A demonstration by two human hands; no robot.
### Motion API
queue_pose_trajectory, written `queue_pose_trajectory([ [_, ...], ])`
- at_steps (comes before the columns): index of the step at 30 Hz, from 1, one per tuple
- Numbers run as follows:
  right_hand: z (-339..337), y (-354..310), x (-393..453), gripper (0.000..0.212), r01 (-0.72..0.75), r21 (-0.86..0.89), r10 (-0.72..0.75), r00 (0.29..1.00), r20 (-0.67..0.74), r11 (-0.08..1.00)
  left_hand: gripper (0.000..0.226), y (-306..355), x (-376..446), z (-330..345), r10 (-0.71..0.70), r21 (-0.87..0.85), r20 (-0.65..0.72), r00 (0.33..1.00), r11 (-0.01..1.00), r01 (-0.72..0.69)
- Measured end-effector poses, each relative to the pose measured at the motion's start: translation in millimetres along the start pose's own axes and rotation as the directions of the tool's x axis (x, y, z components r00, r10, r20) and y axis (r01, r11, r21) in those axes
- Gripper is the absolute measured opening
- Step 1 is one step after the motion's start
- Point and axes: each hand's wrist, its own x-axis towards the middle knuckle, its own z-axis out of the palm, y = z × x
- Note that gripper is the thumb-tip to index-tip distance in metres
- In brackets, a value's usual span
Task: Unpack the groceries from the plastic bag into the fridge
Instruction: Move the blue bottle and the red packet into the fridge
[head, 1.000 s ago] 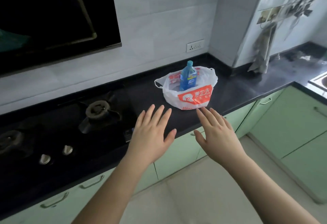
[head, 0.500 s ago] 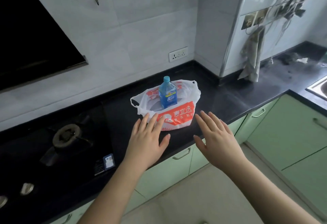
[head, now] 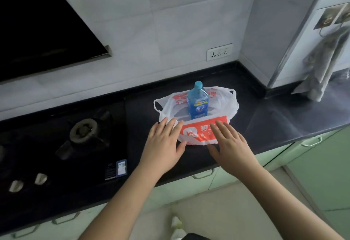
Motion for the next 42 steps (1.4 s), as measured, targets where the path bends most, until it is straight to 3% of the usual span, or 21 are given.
queue_pose_trajectory([
  [16,38.3,3.4,113.8,0.063,-0.174,-0.062,0.182,0.972,0.146,0.983,0.053,-51.9,112.5,67.5,0.223,-0.117,0.113,0.968,0.971,-0.21],
  [22,59.7,17.7,129.6,0.058,-0.163,-0.105,0.179,0.967,0.179,0.981,0.04,-44.9,130.0,97.8,0.279,-0.211,0.163,0.946,0.947,-0.243],
  [25,66.6,28.5,134.4,0.052,-0.131,-0.147,0.158,0.969,0.191,0.98,0.046,-39.8,134.7,108.5,0.312,-0.262,0.215,0.926,0.931,-0.253],
  [32,84.1,46.3,129.3,0.048,-0.074,-0.176,0.119,0.959,0.257,0.982,0.047,-35.6,135.8,125.3,0.235,-0.31,0.283,0.93,0.94,-0.144],
  [37,99.4,62.4,123.2,0.05,-0.033,-0.154,0.088,0.927,0.365,0.987,0.033,-30.4,126.9,139.6,0.18,-0.236,0.325,0.928,0.966,-0.104],
  [42,109.6,77.2,118.4,0.041,-0.086,-0.162,0.146,0.9,0.41,0.983,0.018,-28.3,122.3,154.6,0.122,-0.174,0.406,0.906,0.983,-0.054],
])
